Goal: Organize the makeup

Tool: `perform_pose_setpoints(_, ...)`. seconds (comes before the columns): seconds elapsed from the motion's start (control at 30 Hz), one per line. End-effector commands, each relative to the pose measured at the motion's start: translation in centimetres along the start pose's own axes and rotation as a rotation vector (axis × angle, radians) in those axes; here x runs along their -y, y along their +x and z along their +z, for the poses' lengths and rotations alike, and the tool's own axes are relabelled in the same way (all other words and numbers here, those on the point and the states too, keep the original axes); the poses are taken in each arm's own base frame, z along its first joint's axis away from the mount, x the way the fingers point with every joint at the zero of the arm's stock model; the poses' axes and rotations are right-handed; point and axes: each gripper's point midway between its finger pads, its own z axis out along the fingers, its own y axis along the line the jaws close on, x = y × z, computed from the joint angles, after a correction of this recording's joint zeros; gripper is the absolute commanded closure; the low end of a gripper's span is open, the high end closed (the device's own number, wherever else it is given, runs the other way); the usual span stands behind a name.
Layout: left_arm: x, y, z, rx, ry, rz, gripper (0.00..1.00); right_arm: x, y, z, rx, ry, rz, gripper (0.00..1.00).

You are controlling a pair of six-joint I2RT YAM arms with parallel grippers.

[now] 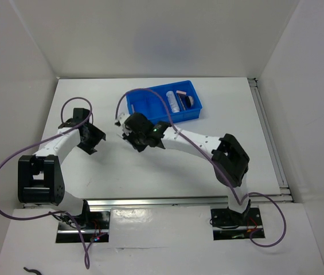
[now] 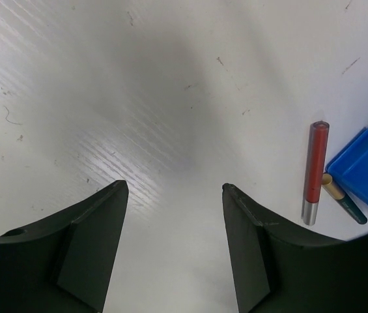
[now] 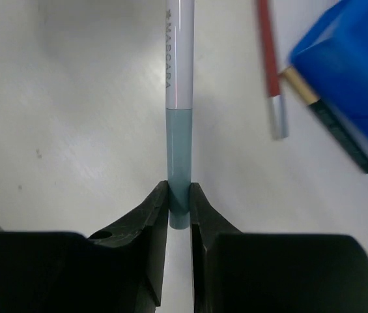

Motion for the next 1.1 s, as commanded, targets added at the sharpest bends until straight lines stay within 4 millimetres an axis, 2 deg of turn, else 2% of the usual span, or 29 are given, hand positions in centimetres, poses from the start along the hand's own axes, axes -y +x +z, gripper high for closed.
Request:
perform_pose_setpoints(0.0,1.6,-1.1,-1.7,0.021,0.066,0.034,0.27,4.9,-6.4,-6.0,0.161,0.129,0.073,0.94)
perform_pose_setpoints(0.07,2.3,-1.3,-2.0,0.023,0.09,0.048,0.27,7.4,-8.1,-7.2,0.189,0.178,0.131,0.94)
perform_pose_setpoints(0.13,2.1,-0.8,-1.5,-0.004,0.083,0.059,0.27,10.0,-9.1,-7.5,0.21,0.226,0.193,0.94)
perform_pose_setpoints(0.23,2.5,-0.9,-1.7,-0.006,0.096,0.059,0.27,12.7,-10.4,-6.4,0.21,0.265,0.271,0.94)
perform_pose_setpoints(0.3,2.5,-0.9,-1.7,-0.005,0.096,0.068,0.27,14.1,-11.2,-4.7,0.207,0.303,0.327,0.94)
perform_pose_setpoints(0.33,2.5,-0.9,-1.7,-0.005,0.096,0.068,0.27,14.6,-10.4,-2.7,0.173,0.309,0.35,0.94)
perform_pose_setpoints(0.37,2.3,-0.8,-1.7,-0.01,0.089,0.077,0.27,15.7,-11.9,-3.1,0.21,0.318,0.376,0.94)
perform_pose_setpoints(0.43,1.9,-0.5,-1.4,-0.022,0.073,0.087,0.27,17.0,-11.8,-2.1,0.207,0.331,0.423,0.94)
perform_pose_setpoints(0.57,2.2,-0.1,-1.7,-0.039,0.087,0.119,0.27,17.5,-11.6,0.9,0.199,0.312,0.437,0.93)
perform_pose_setpoints(0.67,2.7,0.0,-2.4,-0.043,0.119,0.119,0.26,18.6,-11.0,1.7,0.194,0.315,0.467,0.93)
perform_pose_setpoints(0.73,2.8,0.1,-2.5,-0.051,0.124,0.119,0.25,18.4,-11.1,2.2,0.206,0.301,0.479,0.92)
perform_pose_setpoints(0.8,3.6,0.5,-2.6,-0.063,0.156,0.128,0.18,18.4,-11.0,2.6,0.206,0.301,0.479,0.81)
perform_pose_setpoints(0.83,4.1,1.1,-2.4,-0.082,0.171,0.123,0.07,18.3,-11.2,2.9,0.209,0.292,0.479,0.71)
perform_pose_setpoints(0.87,4.1,1.6,-2.0,-0.097,0.16,0.122,0.06,18.3,-11.3,2.6,0.209,0.292,0.479,0.62)
perform_pose_setpoints(0.9,4.1,1.9,-1.7,-0.113,0.157,0.111,0.06,18.4,-11.3,2.8,0.208,0.293,0.47,0.44)
perform_pose_setpoints(0.93,4.9,2.0,-1.6,-0.112,0.17,0.113,0.06,18.4,-11.3,2.8,0.208,0.293,0.469,0.39)
perform_pose_setpoints(1.0,6.2,1.9,-1.3,-0.121,0.171,0.09,0.06,18.5,-12.3,1.5,0.242,0.293,0.459,0.3)
perform_pose_setpoints(1.07,6.9,2.3,-0.9,-0.12,0.145,0.074,0.07,19.0,-12.5,1.0,0.251,0.3,0.465,0.28)
